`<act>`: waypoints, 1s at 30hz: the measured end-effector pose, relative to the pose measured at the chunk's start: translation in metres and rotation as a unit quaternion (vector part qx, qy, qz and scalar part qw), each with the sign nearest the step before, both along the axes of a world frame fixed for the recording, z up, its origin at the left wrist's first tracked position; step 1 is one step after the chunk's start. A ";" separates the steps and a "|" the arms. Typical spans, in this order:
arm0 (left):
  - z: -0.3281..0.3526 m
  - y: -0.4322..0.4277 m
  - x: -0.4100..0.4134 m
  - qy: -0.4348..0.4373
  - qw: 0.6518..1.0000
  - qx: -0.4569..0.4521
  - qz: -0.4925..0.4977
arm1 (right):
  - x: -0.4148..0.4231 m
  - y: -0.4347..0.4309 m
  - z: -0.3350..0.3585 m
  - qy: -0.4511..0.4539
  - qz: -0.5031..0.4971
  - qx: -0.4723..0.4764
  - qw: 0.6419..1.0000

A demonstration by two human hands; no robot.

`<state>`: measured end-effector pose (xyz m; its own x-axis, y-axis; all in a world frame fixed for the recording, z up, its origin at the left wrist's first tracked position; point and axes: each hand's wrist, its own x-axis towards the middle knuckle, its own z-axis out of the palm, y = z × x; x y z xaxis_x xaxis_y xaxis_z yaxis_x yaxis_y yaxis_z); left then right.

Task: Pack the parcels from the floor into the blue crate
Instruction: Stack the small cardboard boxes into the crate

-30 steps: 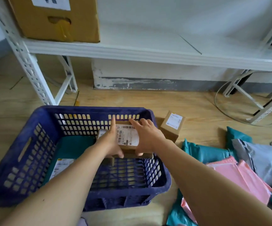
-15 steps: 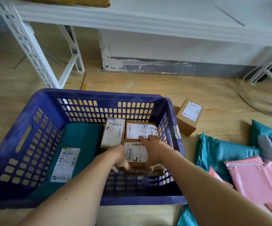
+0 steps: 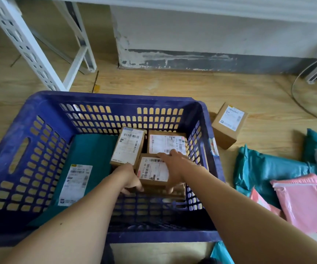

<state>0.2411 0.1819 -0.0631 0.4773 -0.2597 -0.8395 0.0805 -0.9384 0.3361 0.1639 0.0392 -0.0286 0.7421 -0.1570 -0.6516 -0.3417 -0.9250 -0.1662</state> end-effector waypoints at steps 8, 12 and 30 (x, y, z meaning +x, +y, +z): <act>-0.001 -0.017 -0.020 0.098 0.995 -0.005 0.012 | -0.014 0.007 -0.019 -0.004 0.027 -0.166 0.986; -0.005 -0.018 -0.019 0.093 0.995 -0.011 0.021 | -0.020 0.005 -0.027 0.002 0.042 -0.183 0.982; -0.002 -0.025 -0.021 0.031 0.998 -0.046 0.009 | -0.020 -0.001 -0.042 -0.011 -0.012 -0.160 0.987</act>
